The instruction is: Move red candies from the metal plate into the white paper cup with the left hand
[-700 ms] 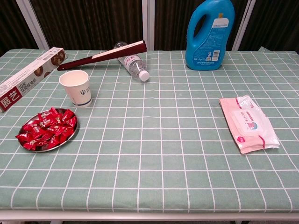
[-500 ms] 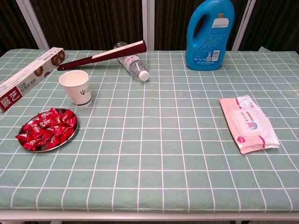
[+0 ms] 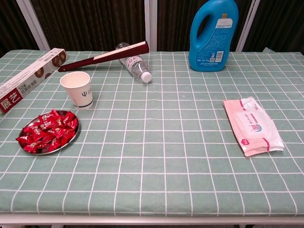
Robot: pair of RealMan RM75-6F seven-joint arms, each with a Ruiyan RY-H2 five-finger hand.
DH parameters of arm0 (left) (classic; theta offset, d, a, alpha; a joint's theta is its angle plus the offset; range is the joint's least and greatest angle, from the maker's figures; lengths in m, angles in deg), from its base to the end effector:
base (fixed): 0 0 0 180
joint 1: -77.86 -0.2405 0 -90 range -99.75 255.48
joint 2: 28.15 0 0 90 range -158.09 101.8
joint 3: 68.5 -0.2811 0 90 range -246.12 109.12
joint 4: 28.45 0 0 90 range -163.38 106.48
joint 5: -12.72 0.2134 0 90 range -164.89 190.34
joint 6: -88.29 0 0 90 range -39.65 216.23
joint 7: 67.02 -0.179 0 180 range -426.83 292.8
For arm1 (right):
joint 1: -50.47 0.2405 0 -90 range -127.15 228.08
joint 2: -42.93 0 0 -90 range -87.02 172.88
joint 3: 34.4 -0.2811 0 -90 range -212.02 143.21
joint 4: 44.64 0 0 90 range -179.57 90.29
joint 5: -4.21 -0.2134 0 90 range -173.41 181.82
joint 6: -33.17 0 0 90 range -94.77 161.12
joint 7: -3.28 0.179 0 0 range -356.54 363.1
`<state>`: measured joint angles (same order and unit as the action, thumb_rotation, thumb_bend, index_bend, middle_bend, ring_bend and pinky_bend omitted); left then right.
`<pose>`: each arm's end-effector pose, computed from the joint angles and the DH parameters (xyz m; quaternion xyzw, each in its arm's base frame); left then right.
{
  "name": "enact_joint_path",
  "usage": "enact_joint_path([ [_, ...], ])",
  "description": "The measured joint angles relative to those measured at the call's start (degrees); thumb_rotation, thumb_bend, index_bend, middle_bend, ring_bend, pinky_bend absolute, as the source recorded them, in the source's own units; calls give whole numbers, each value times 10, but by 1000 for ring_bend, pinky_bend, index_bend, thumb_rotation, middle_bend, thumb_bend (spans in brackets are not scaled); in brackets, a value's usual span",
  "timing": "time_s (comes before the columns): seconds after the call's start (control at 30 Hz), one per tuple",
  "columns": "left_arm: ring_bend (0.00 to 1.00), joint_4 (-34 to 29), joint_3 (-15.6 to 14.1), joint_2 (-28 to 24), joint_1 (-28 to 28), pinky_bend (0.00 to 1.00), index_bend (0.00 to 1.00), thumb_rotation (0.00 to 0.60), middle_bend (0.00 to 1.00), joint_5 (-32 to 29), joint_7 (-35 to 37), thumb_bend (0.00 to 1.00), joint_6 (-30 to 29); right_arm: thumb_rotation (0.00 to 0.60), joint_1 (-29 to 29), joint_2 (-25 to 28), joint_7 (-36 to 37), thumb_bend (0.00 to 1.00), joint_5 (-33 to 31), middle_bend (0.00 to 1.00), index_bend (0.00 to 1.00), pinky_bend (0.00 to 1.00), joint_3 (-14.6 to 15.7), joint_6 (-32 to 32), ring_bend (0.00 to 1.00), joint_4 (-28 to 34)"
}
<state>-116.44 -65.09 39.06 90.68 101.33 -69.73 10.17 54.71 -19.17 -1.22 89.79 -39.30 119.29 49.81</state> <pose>-0.3126 0.2657 0.1340 -0.6662 -0.3430 -0.3811 0.5415 -0.3278 -0.2215 0.1848 0.5942 -0.3536 0.3795 0.6147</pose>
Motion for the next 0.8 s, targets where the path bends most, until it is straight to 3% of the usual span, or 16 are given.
enact_joint_path([
  [0.13, 666, 10, 0, 9, 33, 957, 446, 600, 477, 28, 4, 90, 26, 600, 0, 1, 2, 6, 0, 101, 4, 87, 0, 2, 0, 1],
  [0.23, 762, 23, -5, 26, 59, 989, 446, 600, 501, 53, 2, 91, 52, 600, -1, 2, 1, 6, 0, 101, 4, 88, -1, 3, 0, 3],
  [0.43, 853, 49, -23, 76, 101, 1000, 427, 600, 494, 71, -16, 91, 118, 600, -1, 4, -3, 7, -2, 101, 4, 87, 0, 1, 0, 8],
  [0.8, 876, 79, -24, 144, 136, 1000, 405, 600, 474, 8, -102, 90, 202, 600, 3, 9, -10, 7, -13, 101, 4, 90, -4, -8, 0, 16],
])
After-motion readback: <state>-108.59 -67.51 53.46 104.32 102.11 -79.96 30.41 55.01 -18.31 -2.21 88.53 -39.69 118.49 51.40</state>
